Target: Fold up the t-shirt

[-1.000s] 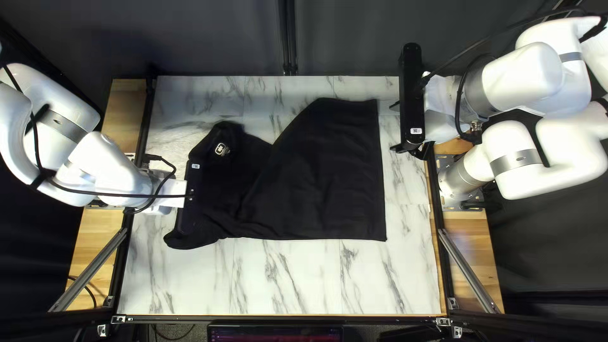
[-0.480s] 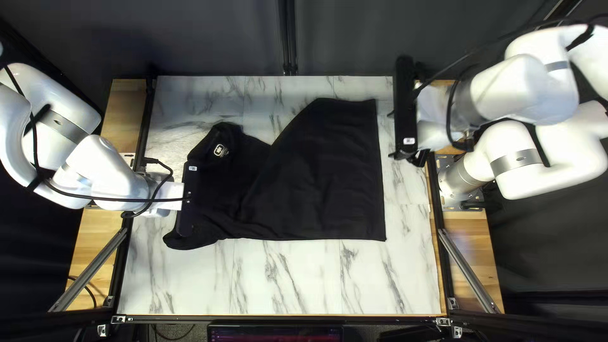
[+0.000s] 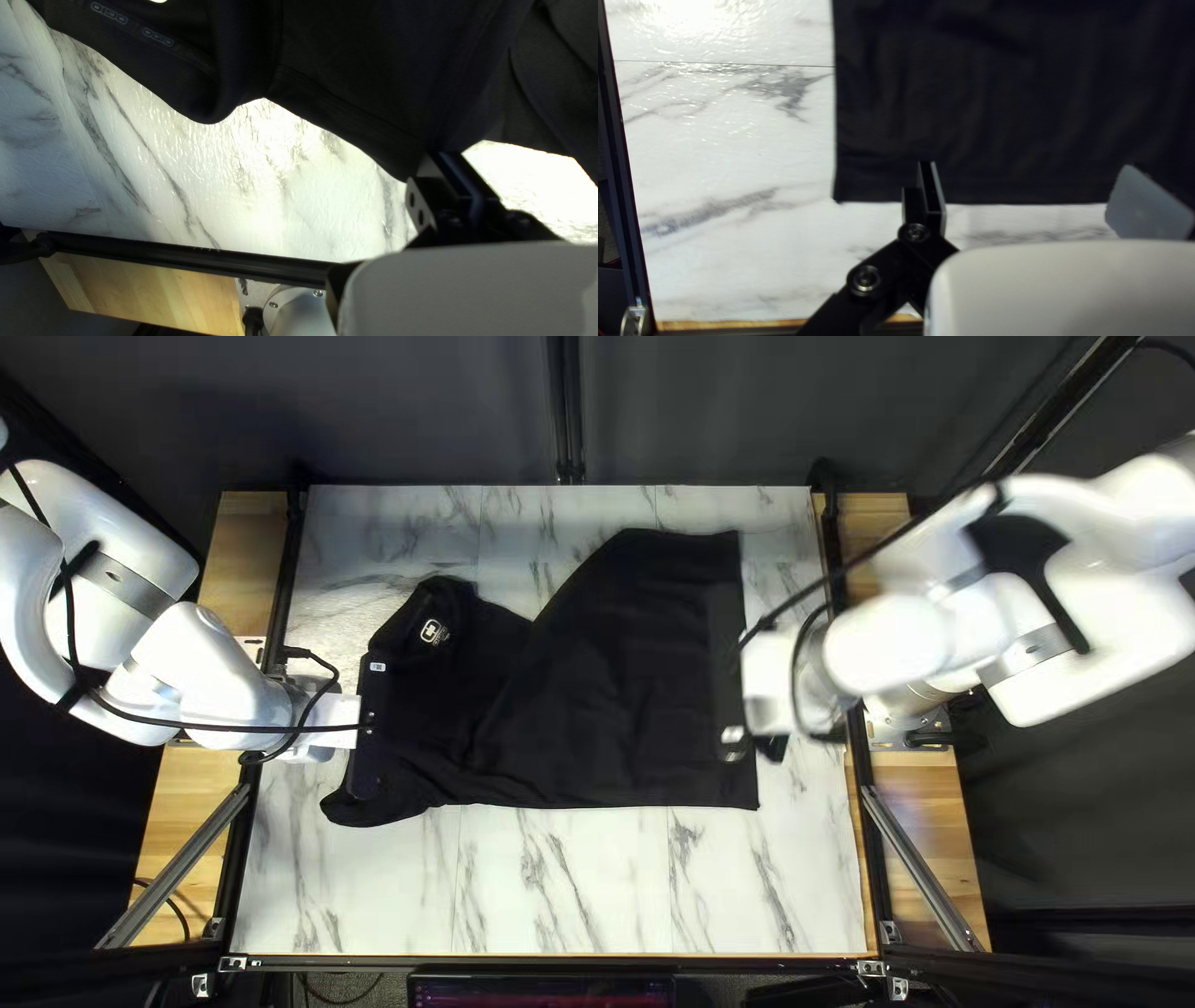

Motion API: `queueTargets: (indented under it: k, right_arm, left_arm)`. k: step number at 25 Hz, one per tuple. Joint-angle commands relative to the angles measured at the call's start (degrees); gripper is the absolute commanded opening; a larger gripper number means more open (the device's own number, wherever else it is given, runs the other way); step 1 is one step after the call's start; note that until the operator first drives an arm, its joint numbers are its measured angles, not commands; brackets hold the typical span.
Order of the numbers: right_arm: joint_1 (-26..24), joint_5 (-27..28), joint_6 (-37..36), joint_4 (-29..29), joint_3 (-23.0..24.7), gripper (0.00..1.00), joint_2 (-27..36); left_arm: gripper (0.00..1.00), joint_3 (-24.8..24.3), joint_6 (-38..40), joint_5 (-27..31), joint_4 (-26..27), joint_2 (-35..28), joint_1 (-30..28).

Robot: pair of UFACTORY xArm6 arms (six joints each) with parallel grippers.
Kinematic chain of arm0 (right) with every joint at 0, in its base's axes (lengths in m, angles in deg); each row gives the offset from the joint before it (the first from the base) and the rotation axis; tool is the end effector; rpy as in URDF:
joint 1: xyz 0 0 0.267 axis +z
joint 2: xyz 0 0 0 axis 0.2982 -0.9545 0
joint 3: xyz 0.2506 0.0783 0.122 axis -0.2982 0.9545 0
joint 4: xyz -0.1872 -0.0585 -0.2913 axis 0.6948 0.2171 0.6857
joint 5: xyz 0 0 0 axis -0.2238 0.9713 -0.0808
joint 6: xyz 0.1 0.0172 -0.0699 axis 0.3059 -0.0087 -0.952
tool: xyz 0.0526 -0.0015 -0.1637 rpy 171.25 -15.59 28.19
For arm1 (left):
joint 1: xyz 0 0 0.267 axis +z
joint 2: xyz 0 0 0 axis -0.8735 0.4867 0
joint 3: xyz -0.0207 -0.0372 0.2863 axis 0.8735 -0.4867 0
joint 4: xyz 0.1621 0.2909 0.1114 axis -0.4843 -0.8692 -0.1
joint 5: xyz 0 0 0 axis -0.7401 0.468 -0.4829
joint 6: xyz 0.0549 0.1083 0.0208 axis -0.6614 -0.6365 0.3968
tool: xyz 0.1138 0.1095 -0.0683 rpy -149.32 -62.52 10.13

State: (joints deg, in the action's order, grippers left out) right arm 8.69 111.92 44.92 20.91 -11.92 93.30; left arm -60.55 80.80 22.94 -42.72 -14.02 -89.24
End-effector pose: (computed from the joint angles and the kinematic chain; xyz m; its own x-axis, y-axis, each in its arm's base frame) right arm 0.3051 0.1072 0.1625 0.9660 0.0661 0.2498 0.0427 -0.9943 0.0977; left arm 0.2353 -0.0781 0.0969 0.9990 -0.0418 -0.0134 -0.0437 -0.9732 -0.2256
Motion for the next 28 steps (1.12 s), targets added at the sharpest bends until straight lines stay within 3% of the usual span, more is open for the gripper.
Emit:
queueTargets:
  k: [1, 11, 20, 28]
  right_arm:
    - [4.91, -1.4, 11.51, 0.46, -0.76, 1.0, -6.74]
    - [4.95, -1.42, 11.42, 0.64, -0.54, 1.0, -6.81]
    - [7.67, -3.38, 9.66, -8.01, -4.32, 1.0, -17.18]
    - [8.47, -10.53, 8.28, -11.64, -1.93, 1.0, -24.34]
  left_arm:
    - [0.0, -0.24, 0.34, -0.21, -0.08, -0.01, -0.16]
    - [0.0, -0.33, -0.32, -0.06, -0.32, -0.72, 0.48]
    - [0.0, 0.2, -0.93, 0.0, -0.05, -0.24, 0.43]
    - [0.0, -0.31, -1.46, -0.7, 0.03, -0.25, 1.24]
